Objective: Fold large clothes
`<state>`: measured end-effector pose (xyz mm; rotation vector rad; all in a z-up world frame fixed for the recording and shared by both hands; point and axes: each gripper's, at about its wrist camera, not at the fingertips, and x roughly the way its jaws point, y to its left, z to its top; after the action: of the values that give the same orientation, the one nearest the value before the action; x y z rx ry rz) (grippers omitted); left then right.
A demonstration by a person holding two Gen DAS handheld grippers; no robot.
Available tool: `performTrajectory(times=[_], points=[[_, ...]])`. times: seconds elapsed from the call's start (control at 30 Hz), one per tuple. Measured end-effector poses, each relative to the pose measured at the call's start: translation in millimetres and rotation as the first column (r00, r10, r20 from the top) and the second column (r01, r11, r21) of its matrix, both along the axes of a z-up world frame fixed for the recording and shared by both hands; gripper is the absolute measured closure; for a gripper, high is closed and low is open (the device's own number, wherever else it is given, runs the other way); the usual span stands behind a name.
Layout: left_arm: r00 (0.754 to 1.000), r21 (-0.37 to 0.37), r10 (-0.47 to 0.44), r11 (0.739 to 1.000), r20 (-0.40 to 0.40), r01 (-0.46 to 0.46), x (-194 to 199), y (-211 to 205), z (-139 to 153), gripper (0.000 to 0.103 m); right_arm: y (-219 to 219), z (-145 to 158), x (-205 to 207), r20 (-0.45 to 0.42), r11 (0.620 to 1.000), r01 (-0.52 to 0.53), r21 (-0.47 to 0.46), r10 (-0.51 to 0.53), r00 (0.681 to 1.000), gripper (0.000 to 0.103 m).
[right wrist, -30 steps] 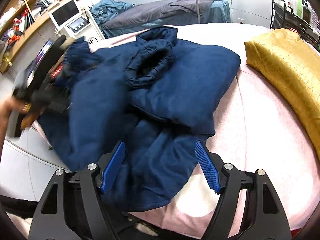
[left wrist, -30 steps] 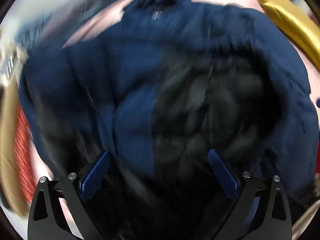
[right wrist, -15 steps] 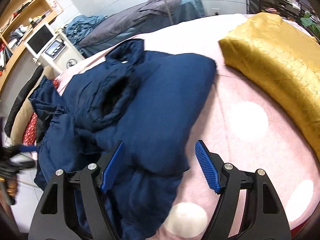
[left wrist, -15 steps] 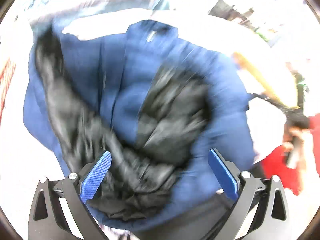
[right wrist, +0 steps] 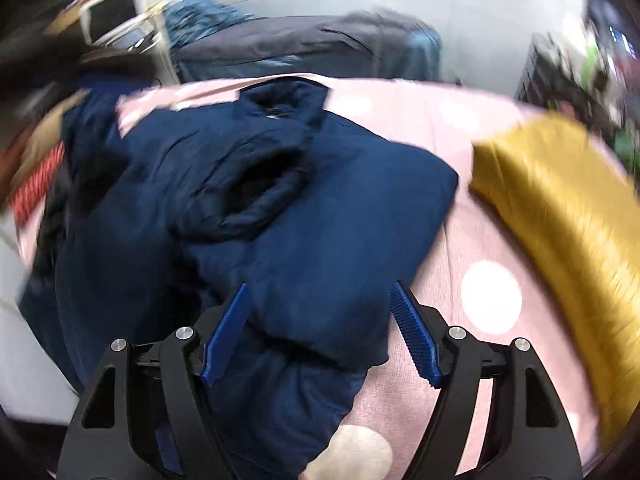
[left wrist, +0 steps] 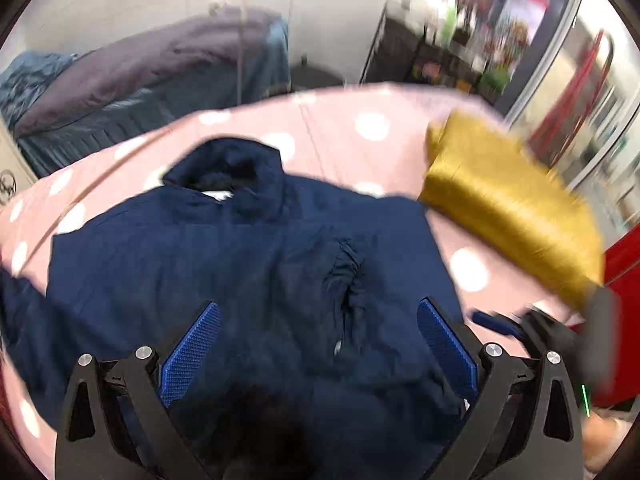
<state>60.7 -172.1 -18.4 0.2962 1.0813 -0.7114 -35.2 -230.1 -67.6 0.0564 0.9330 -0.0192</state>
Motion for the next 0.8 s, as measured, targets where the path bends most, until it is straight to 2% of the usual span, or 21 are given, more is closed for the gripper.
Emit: performTrajectory(times=[0.07, 0.13, 0.17, 0.23, 0.27, 0.33, 0.37, 0.4, 0.43, 0.47, 0.5, 0.53, 0.6, 0.7, 0.8], points=[[1.000, 0.108, -0.031, 0.994, -0.003, 0.031, 2.9, -28.0, -20.0, 0.007, 16.1, -1.0, -6.9, 0.009, 0.995, -0.061, -0.073, 0.062, 0.998, 0.031], [0.998, 0.240, -0.068, 0.969, 0.012, 0.063, 8.4, -53.5, -54.4, 0.009, 24.8, -2.2, -11.3, 0.016, 0.988, -0.093, -0.120, 0.095, 0.995, 0.031], [0.998, 0.272, -0.069, 0.960, 0.011, 0.064, 10.7, -56.6, -63.5, 0.012, 27.9, -3.2, -12.0, 0.015, 0.985, -0.101, -0.139, 0.104, 0.994, 0.031], [0.998, 0.316, -0.052, 0.947, -0.025, 0.057, 12.9, -53.6, -87.0, 0.027, 30.6, -6.2, -9.4, 0.009, 0.981, -0.112, -0.161, 0.115, 0.993, 0.031], [0.998, 0.306, -0.035, 0.951, -0.048, 0.048, 17.3, -50.4, -92.9, 0.030, 31.2, -9.5, -6.0, 0.003, 0.979, -0.117, -0.170, 0.119, 0.993, 0.031], [0.995, 0.257, 0.010, 0.966, -0.100, 0.016, 23.7, -35.1, -95.2, 0.048, 35.0, -17.0, 1.3, -0.006, 0.967, -0.129, -0.219, 0.131, 0.991, 0.031], [0.991, 0.218, 0.043, 0.976, -0.128, -0.014, 27.5, -24.2, -93.9, 0.053, 37.9, -19.5, 2.4, -0.004, 0.958, -0.136, -0.253, 0.140, 0.990, 0.031], [0.988, 0.193, 0.064, 0.981, -0.141, -0.036, 30.4, -16.4, -92.2, 0.066, 43.5, -24.3, 6.0, 0.004, 0.939, -0.153, -0.309, 0.162, 0.987, 0.031], [0.985, 0.186, 0.098, 0.980, -0.140, -0.071, 33.9, -5.1, -88.8, 0.083, 47.3, -26.9, 8.7, 0.010, 0.926, -0.165, -0.340, 0.179, 0.984, 0.031], [0.984, 0.185, 0.117, 0.979, -0.134, -0.091, 36.0, 1.4, -86.1, 0.086, 51.3, -29.2, 11.6, 0.017, 0.913, -0.172, -0.371, 0.192, 0.981, 0.031], [0.982, 0.173, 0.141, 0.978, -0.126, -0.119, 39.9, 12.6, -81.8, 0.087, 53.9, -29.7, 13.6, 0.027, 0.903, -0.172, -0.393, 0.199, 0.980, 0.040], [0.979, 0.153, 0.163, 0.978, -0.121, -0.144, 46.1, 24.3, -78.1, 0.089, 55.4, -28.0, 15.7, 0.040, 0.899, -0.176, -0.401, 0.209, 0.977, 0.064], [0.969, 0.118, 0.222, 0.971, -0.104, -0.210, 55.0, 50.8, -62.2, 0.090, 50.5, -18.5, 21.6, 0.059, 0.916, -0.176, -0.360, 0.211, 0.976, 0.082], [0.955, 0.071, 0.298, 0.953, -0.015, -0.296, 64.0, 88.3, -24.1, 0.092, 32.1, 7.6, 27.9, 0.135, 0.952, -0.129, -0.279, 0.171, 0.976, 0.089], [0.922, 0.033, 0.377, 0.924, 0.092, -0.381, 76.0, 123.3, 23.2, 0.093, 14.0, 38.6, 35.1, 0.215, 0.946, -0.058, -0.319, 0.132, 0.968, 0.093]])
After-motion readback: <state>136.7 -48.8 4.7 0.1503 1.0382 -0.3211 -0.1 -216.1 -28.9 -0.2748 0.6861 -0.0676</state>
